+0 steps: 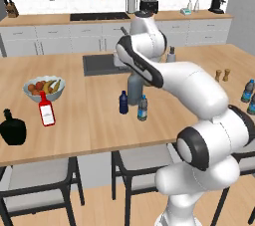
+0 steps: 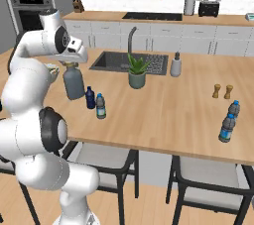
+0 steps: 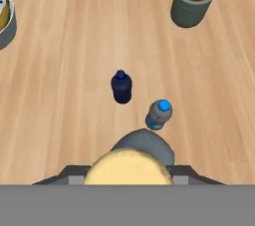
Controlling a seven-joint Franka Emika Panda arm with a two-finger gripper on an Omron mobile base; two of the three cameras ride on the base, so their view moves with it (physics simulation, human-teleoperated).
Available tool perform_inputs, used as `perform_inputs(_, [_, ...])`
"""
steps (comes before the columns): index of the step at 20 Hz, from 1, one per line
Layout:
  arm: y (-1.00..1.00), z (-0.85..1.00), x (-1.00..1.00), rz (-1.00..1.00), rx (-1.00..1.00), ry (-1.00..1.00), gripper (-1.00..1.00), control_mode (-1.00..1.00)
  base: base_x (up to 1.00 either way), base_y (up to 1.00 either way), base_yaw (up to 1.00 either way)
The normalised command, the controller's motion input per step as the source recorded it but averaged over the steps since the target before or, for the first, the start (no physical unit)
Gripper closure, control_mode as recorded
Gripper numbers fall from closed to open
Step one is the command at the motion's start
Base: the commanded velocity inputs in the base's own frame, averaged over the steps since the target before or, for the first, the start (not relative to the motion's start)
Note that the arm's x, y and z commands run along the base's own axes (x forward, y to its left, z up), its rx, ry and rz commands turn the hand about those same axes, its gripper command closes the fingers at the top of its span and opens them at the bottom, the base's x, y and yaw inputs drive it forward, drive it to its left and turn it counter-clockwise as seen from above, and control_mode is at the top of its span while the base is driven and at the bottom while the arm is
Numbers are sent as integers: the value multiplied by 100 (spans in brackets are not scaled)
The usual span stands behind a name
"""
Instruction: Move the plastic bottles in the middle to the plastics group, and the glass bottles in the middle to the glass group.
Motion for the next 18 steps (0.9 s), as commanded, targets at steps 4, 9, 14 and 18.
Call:
perform_inputs(4, [100,0,0,14,0,0,100,-100,0,0,0])
perform_inputs(9, [97,0,0,21,0,0,100,-100,0,0,0])
perform_inputs(14, [88,0,0,23,0,0,100,-100,0,0,0])
perform_inputs(18, [78,-26,0,20,0,0,100,-100,0,0,0])
